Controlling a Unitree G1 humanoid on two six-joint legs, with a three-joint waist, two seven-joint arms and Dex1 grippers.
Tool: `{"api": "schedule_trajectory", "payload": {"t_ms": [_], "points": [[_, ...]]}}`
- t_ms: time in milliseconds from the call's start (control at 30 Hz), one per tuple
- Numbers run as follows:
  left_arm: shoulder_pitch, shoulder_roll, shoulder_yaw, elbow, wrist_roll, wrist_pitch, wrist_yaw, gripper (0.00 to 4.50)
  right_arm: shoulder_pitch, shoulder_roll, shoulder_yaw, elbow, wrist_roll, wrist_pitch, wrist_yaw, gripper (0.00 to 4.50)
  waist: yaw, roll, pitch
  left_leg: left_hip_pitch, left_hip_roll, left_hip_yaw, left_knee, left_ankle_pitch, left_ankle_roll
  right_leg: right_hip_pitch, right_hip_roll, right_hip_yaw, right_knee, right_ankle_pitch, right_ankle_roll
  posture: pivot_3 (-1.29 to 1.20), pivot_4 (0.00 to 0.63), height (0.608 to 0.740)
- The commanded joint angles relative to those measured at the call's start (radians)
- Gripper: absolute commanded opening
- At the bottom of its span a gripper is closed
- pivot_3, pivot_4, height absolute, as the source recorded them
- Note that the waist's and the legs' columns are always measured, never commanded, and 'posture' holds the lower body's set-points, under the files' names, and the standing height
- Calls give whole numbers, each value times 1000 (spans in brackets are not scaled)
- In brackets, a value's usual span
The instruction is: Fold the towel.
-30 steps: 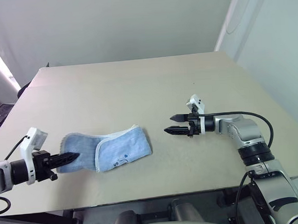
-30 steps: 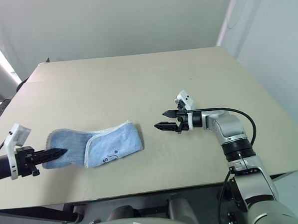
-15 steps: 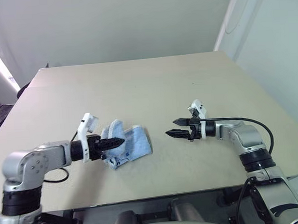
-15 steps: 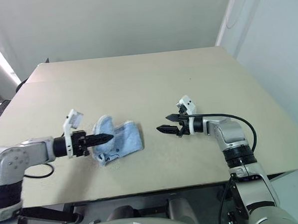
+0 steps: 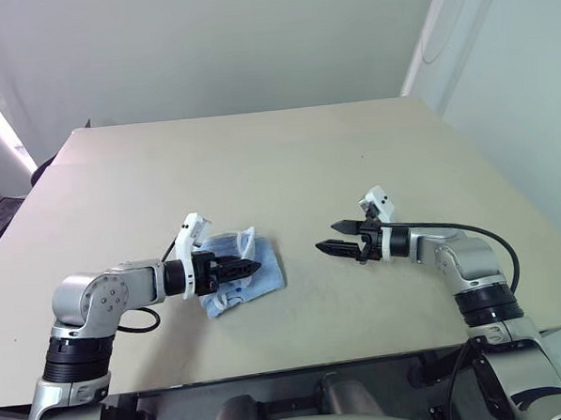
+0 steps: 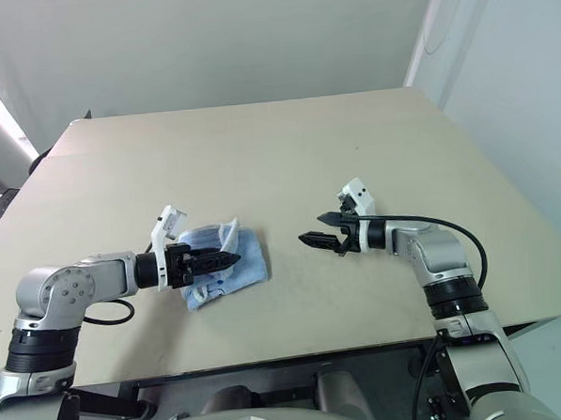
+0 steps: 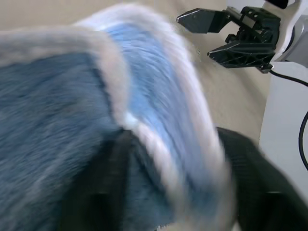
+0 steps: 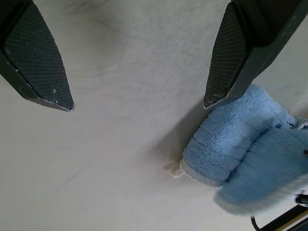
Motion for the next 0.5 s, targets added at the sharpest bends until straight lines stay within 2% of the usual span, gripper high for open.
{"api": "schedule_trajectory", "payload": {"t_ms": [33, 167, 300, 500], "points": [[-1, 5, 39, -44, -31, -32, -32, 3562, -31, 8, -18, 4, 7, -20, -7, 4500, 0, 0, 0, 0, 0, 0, 0, 0, 0, 0, 0, 0, 0, 0, 0, 0, 0, 740], [35, 36, 63, -141, -51, -67, -66, 3562, -37, 16, -15, 12, 8, -23, -10, 4500, -1, 0, 0, 0, 0, 0, 0, 0, 0, 0, 0, 0, 0, 0, 0, 0, 0, 740], [77, 72, 99, -218, -12, -176, -82, 3562, -42, 25, -15, 23, 9, -26, -14, 4500, 0, 0, 0, 0, 0, 0, 0, 0, 0, 0, 0, 1, 0, -1, -2, 0, 0, 740], [91, 36, 148, -146, 111, -469, -95, 3562, -35, 42, -31, 23, 15, -41, -29, 4500, 4, 0, 0, 1, 0, 1, 1, 0, 0, 1, 0, 1, 0, -2, -3, 0, 0, 740]]}}
